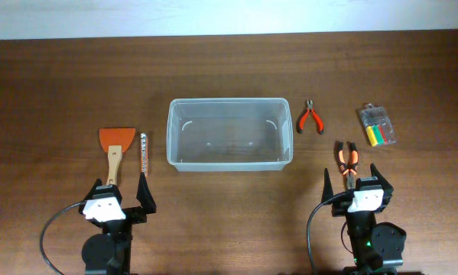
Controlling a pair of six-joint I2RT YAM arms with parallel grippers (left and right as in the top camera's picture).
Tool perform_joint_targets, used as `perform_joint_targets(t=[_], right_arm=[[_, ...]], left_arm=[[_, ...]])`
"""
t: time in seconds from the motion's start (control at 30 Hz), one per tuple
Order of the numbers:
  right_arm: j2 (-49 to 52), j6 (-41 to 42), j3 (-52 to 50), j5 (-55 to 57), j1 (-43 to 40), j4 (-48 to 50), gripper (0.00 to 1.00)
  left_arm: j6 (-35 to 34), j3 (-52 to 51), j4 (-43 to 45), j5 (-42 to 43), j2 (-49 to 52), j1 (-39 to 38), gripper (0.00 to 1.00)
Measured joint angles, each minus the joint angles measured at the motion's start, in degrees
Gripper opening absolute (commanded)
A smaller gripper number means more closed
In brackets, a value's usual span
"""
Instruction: Pack container
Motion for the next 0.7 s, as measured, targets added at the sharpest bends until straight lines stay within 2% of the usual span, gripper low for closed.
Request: perform_joint_targets(t=[0.2, 0.33, 0.5, 0.7], right_arm=[[0.4, 5.3, 0.5, 1.3, 0.0, -0.4, 0.99], [5.9, 7.4, 5.1, 4.2, 0.0, -0.9, 0.99], [21.9, 8.2, 17.8, 6.3, 0.0, -3.5, 0.99], [50.8, 8.2, 46.1, 6.9, 0.0, -25.2, 0.99]], left_arm=[[0.0, 0.0, 0.0, 0.0, 0.0, 0.0, 0.99], [0.0, 0.0, 0.0, 0.0, 0.0, 0.0, 0.99], [0.0, 0.0, 0.0, 0.0, 0.0, 0.0, 0.99], [0.0, -0.1, 0.0, 0.0, -0.1, 0.0, 0.99]])
